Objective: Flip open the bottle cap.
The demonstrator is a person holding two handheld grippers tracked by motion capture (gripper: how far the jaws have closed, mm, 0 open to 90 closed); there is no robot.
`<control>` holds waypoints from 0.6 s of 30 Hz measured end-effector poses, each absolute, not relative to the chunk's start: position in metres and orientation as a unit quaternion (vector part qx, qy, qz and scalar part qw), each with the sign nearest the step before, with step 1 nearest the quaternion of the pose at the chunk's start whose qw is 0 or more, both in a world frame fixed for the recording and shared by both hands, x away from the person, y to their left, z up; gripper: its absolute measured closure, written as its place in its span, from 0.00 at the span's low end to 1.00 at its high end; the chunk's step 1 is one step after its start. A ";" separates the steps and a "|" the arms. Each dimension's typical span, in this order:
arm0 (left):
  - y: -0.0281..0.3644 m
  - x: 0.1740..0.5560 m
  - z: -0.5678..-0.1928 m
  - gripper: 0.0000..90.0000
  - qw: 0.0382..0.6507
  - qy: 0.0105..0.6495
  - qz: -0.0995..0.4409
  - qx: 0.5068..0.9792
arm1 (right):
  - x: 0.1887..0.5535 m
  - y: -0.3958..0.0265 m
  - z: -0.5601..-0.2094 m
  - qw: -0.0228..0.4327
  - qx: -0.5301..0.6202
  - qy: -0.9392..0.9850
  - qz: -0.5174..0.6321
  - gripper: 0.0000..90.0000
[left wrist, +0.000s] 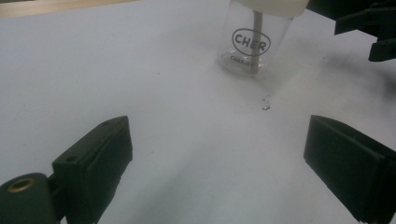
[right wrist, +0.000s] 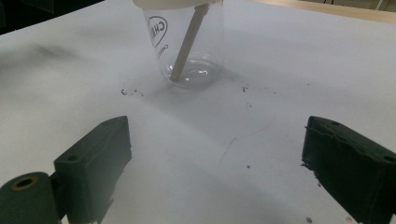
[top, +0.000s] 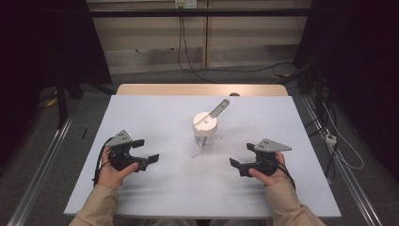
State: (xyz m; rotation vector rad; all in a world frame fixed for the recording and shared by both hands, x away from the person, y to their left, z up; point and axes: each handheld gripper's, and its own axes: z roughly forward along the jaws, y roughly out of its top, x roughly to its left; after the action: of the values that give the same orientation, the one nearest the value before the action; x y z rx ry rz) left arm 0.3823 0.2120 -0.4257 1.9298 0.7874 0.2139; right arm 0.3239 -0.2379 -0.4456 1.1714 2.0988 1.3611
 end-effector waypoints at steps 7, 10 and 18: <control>0.224 0.378 -0.430 0.08 0.496 0.336 0.085 0.796 | 0.316 -0.245 -0.447 0.187 0.419 0.745 0.484 0.09; 0.228 0.376 -0.432 0.08 0.493 0.342 0.087 0.795 | 0.312 -0.249 -0.447 0.188 0.419 0.745 0.483 0.09; 0.234 0.371 -0.435 0.08 0.488 0.344 0.092 0.797 | 0.307 -0.258 -0.450 0.188 0.421 0.746 0.481 0.09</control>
State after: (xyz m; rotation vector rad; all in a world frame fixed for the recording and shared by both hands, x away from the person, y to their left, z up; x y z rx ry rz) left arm 0.3707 0.2344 -0.4346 1.9371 0.8369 0.2228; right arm 0.3067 -0.2583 -0.4498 1.1847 2.0977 1.3530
